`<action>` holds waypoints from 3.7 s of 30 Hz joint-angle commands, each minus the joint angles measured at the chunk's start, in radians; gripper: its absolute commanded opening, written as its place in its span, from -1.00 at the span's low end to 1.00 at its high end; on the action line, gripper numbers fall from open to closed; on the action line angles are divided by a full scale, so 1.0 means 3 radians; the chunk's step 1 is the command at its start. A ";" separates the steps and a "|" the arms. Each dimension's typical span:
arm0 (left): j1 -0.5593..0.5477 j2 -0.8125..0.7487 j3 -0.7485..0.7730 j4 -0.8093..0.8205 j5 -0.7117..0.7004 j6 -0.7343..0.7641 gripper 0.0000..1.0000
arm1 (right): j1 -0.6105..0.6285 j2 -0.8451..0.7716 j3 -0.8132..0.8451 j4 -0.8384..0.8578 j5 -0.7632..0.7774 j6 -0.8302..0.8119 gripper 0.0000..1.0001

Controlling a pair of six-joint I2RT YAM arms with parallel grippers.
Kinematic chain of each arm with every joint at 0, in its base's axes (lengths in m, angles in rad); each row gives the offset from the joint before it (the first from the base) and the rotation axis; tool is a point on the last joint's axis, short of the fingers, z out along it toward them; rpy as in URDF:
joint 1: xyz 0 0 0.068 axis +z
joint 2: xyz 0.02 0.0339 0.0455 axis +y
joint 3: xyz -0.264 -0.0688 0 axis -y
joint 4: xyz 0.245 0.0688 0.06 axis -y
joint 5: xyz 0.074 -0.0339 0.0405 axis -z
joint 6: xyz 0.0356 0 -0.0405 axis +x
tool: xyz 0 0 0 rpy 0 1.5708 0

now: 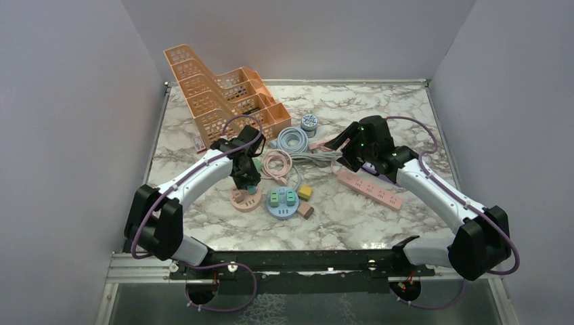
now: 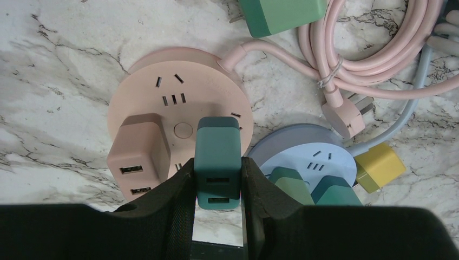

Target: Insert the plug

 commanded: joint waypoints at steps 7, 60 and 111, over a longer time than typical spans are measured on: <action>0.0015 0.0214 -0.0003 -0.0084 -0.0133 -0.0033 -1.00 | -0.0019 -0.0024 -0.0044 0.0081 0.0151 -0.0033 0.36; -0.0201 0.0157 -0.0124 0.0398 -0.0160 0.0030 -0.06 | -0.0017 -0.0003 0.0248 -0.0137 0.0714 -0.1193 0.43; -0.0452 -0.1506 -0.0406 0.2472 -0.0001 0.1563 0.45 | 0.1412 0.1902 0.0987 -0.1249 0.1403 -0.1072 0.31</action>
